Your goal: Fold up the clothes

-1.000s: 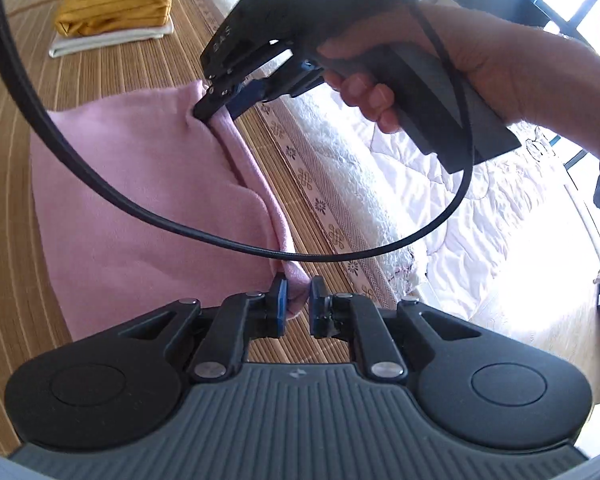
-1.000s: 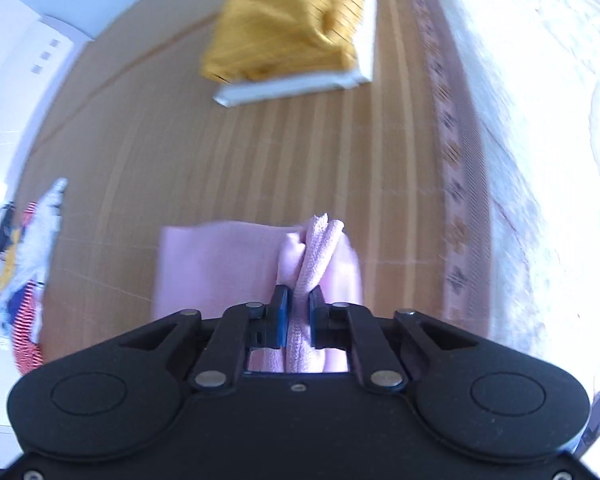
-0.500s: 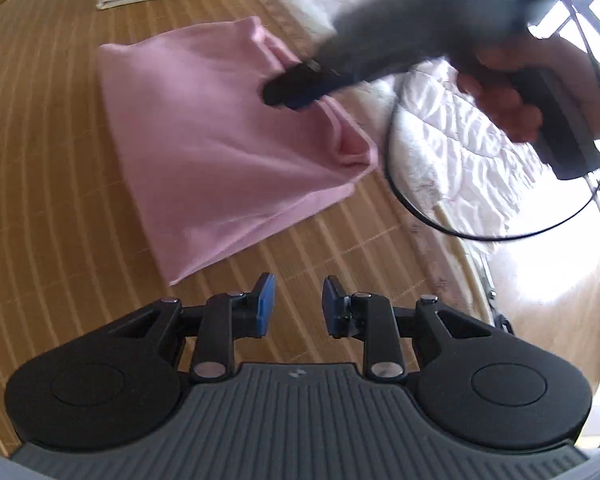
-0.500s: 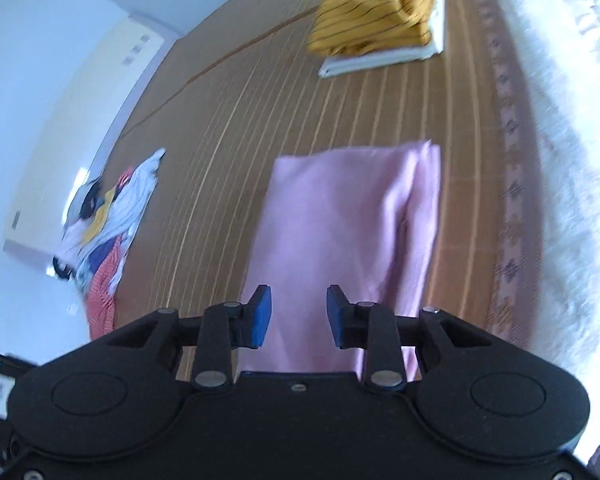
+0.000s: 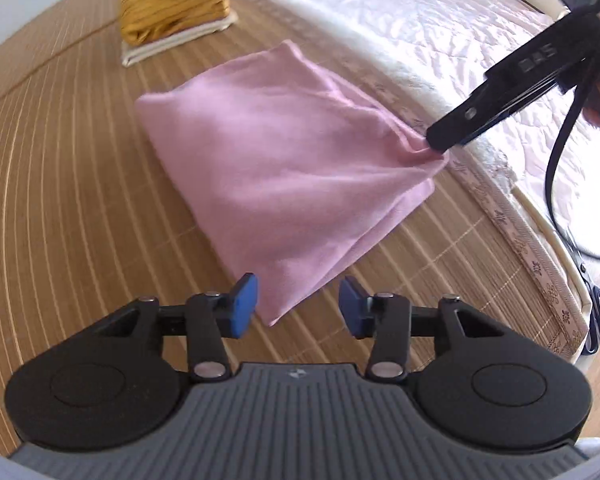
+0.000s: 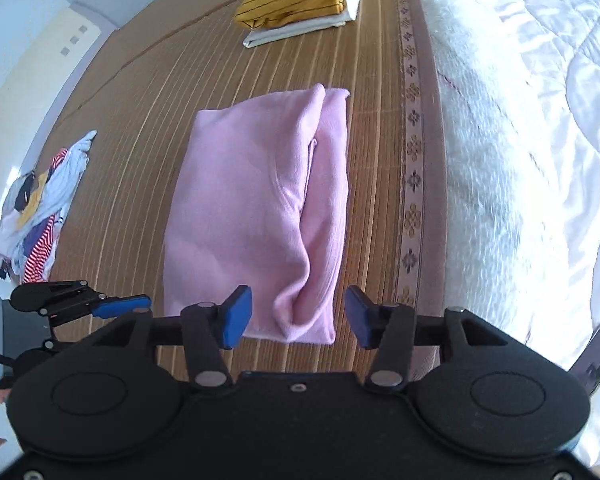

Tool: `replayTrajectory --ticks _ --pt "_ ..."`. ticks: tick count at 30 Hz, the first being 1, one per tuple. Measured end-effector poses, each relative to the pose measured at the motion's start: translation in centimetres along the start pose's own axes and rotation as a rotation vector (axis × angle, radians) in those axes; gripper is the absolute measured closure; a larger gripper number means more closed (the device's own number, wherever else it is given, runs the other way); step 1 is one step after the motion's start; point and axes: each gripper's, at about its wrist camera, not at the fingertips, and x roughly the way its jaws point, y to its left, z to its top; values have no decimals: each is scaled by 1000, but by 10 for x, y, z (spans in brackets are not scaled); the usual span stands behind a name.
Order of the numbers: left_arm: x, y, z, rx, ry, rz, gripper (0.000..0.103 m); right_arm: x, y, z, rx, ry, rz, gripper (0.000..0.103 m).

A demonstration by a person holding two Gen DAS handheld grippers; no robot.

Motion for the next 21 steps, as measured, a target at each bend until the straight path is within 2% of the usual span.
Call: replayTrajectory --ticks 3,6,8,9,10,11,12,17,20,21 --pt "5 -6 -2 29 -9 29 51 7 -11 -9 80 -1 -2 49" --pt "6 -2 -5 2 -15 47 51 18 -12 -7 143 -3 40 49" --pt "7 0 -10 -8 -22 72 51 25 -7 -4 155 5 27 51" --pt "7 -1 -12 -6 -28 88 51 26 -5 -2 152 0 9 56" --pt "6 -2 -13 -7 -34 98 49 27 -2 0 155 -3 1 70" --pt "6 -3 -14 -11 -41 105 47 27 -1 2 162 -6 -2 91" --pt "6 -5 -15 -14 -48 111 44 26 0 3 176 -9 10 91" --pt "7 -24 -18 40 -93 122 43 9 -21 2 464 -111 322 93" --pt "16 -37 -19 77 -108 232 41 8 -38 -7 630 -148 446 93" --pt "21 -40 -18 90 -99 295 41 9 -43 -11 674 -154 469 93"
